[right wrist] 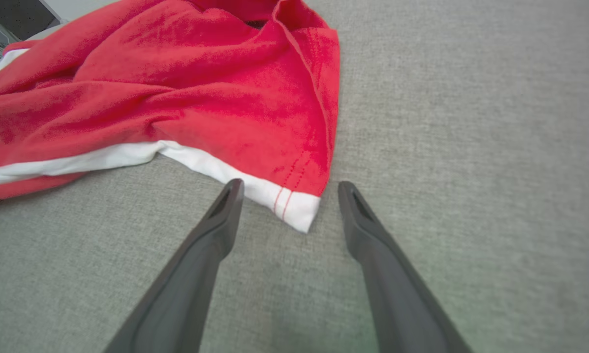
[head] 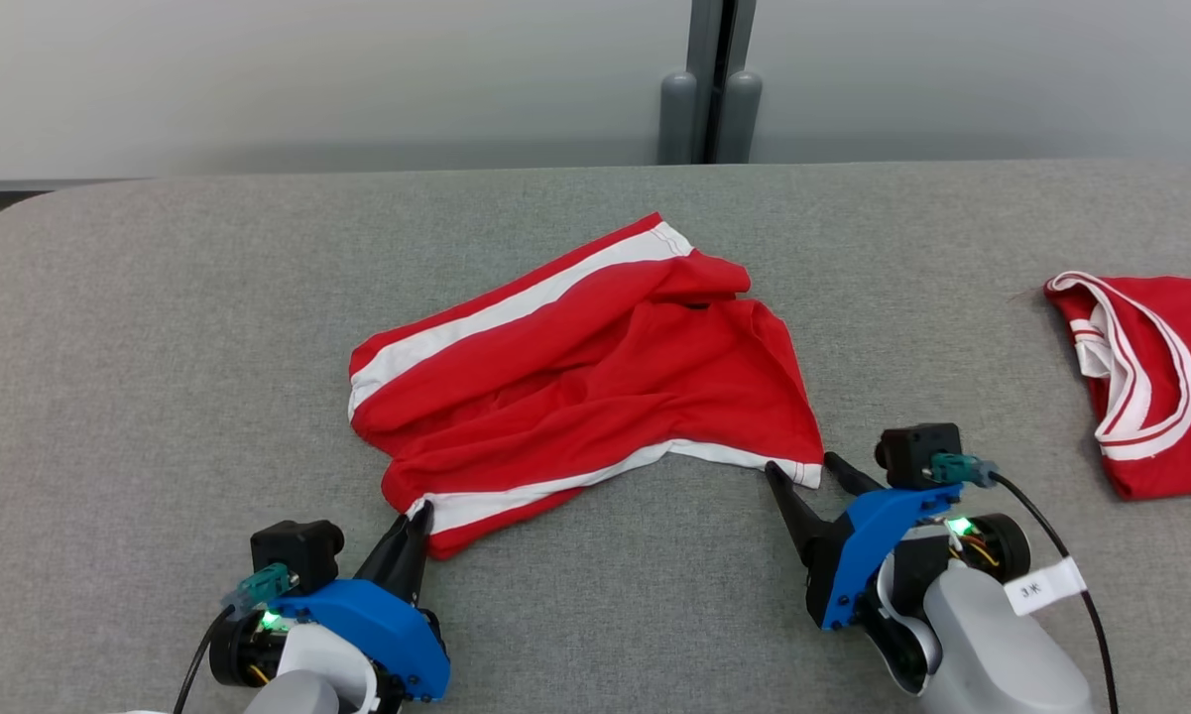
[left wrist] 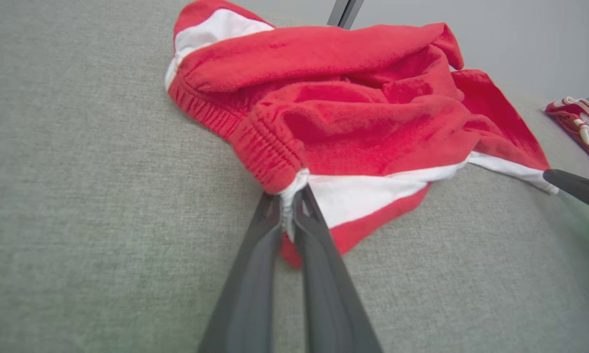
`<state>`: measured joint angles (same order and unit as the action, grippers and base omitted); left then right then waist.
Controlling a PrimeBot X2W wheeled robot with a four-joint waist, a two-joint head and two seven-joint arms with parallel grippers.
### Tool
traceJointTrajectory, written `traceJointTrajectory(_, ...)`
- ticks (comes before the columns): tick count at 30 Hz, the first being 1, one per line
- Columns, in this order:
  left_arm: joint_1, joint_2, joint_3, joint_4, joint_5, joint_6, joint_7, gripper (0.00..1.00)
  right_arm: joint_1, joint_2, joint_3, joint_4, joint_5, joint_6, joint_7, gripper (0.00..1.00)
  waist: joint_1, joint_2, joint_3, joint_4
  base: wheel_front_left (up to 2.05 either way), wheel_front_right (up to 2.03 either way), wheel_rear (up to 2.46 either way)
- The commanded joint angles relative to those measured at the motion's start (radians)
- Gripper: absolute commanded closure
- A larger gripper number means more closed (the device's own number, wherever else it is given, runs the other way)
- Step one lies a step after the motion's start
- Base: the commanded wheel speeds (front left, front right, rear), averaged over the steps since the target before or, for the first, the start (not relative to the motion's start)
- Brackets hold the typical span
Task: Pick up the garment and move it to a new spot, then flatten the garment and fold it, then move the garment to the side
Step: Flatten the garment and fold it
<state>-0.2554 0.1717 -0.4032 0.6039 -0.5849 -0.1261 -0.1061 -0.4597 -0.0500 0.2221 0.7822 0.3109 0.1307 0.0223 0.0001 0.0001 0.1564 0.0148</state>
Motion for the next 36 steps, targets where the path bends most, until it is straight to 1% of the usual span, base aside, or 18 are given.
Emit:
traceJointTrajectory(1,-0.027,0.005,-0.008,0.006,-0.004,-0.007,-0.010,1.00,-0.032,-0.002,0.015,0.040,-0.006,0.000,-0.006,0.00,-0.0001,-0.0001,0.008,0.007,0.00,0.00,0.00)
traceJointTrajectory(2,-0.031,0.005,-0.013,0.009,-0.007,-0.007,-0.013,1.00,-0.045,-0.002,0.022,0.066,-0.003,0.000,-0.006,0.16,-0.0001,-0.0001,0.010,0.009,0.00,0.00,0.00)
traceJointTrajectory(3,-0.035,0.005,-0.017,0.013,-0.010,-0.005,-0.019,1.00,-0.057,-0.002,0.032,0.084,0.003,0.000,-0.011,0.59,-0.0001,-0.0001,0.011,0.011,0.00,0.00,0.00)
traceJointTrajectory(4,-0.039,0.005,-0.020,0.016,-0.013,-0.005,-0.022,1.00,-0.067,-0.001,0.040,0.101,0.007,0.000,-0.017,1.00,-0.0001,-0.0001,0.012,0.012,0.00,0.00,0.00)
traceJointTrajectory(7,-0.051,0.010,-0.021,0.019,-0.022,-0.005,-0.048,1.00,-0.089,-0.002,0.040,0.124,0.017,0.000,-0.070,1.00,-0.0001,-0.0001,0.009,0.011,0.00,0.00,0.00)
traceJointTrajectory(11,-0.057,0.013,-0.007,-0.006,-0.042,-0.005,-0.099,1.00,-0.091,-0.002,0.019,0.100,0.051,0.000,-0.150,1.00,-0.0001,-0.0001,-0.011,0.001,0.00,0.00,0.00)
traceJointTrajectory(14,-0.053,0.016,0.004,-0.075,-0.078,-0.005,-0.121,1.00,-0.072,-0.002,-0.009,0.044,0.042,0.000,-0.194,1.00,-0.0001,-0.0001,-0.031,-0.012,0.00,0.00,0.00)
traceJointTrajectory(17,-0.034,0.039,0.013,-0.181,-0.136,-0.005,-0.125,1.00,-0.037,-0.025,-0.043,-0.065,0.015,0.000,-0.194,1.00,-0.0001,-0.0001,-0.052,-0.025,0.00,0.00,0.00)
traceJointTrajectory(19,-0.021,0.065,0.019,-0.269,-0.175,-0.005,-0.111,1.00,-0.002,-0.051,-0.063,-0.175,-0.001,0.000,-0.165,1.00,-0.0001,-0.0001,-0.065,-0.033,0.00,0.00,0.00)
traceJointTrajectory(21,-0.013,0.099,0.029,-0.358,-0.197,-0.005,-0.087,1.00,0.041,-0.081,-0.094,-0.306,-0.015,0.000,-0.113,1.00,-0.0001,-0.0001,-0.075,-0.041,0.00,0.00,0.00)
traceJointTrajectory(22,-0.013,0.099,0.029,-0.358,-0.197,-0.005,-0.087,1.00,0.041,-0.081,-0.094,-0.306,-0.015,0.000,-0.113,1.00,-0.0001,-0.0001,-0.075,-0.041,0.00,0.00,0.00)
traceJointTrajectory(23,-0.009,0.133,0.042,-0.450,-0.222,-0.004,-0.048,1.00,0.085,-0.106,-0.140,-0.454,-0.034,-0.001,-0.054,1.00,-0.0001,-0.0001,-0.080,-0.049,0.00,0.00,0.00)
traceJointTrajectory(27,-0.008,0.202,0.059,-0.646,-0.249,0.026,0.067,1.00,0.178,-0.117,-0.207,-0.760,-0.054,-0.001,0.104,1.00,-0.0001,-0.0001,-0.077,-0.065,0.00,0.00,0.00)
traceJointTrajectory(28,-0.008,0.202,0.059,-0.646,-0.249,0.026,0.067,1.00,0.178,-0.117,-0.207,-0.760,-0.054,-0.001,0.104,1.00,-0.0001,-0.0001,-0.077,-0.065,0.00,0.00,0.00)
traceJointTrajectory(30,-0.014,0.221,0.060,-0.742,-0.274,0.043,0.127,1.00,0.207,-0.118,-0.224,-0.894,-0.059,-0.001,0.183,1.00,-0.0001,-0.0001,-0.069,-0.072,0.00,0.00,0.00)
traceJointTrajectory(33,-0.039,0.242,0.062,-0.862,-0.313,0.075,0.214,1.00,0.231,-0.115,-0.238,-1.050,-0.058,0.000,0.293,1.00,-0.0001,-0.0001,-0.048,-0.081,0.00,0.00,0.00)
traceJointTrajectory(36,-0.093,0.260,0.066,-0.922,-0.342,0.104,0.292,1.00,0.187,-0.134,-0.248,-1.112,-0.040,0.000,0.369,1.00,-0.0001,-0.0001,0.000,-0.090,0.00,0.00,0.00)
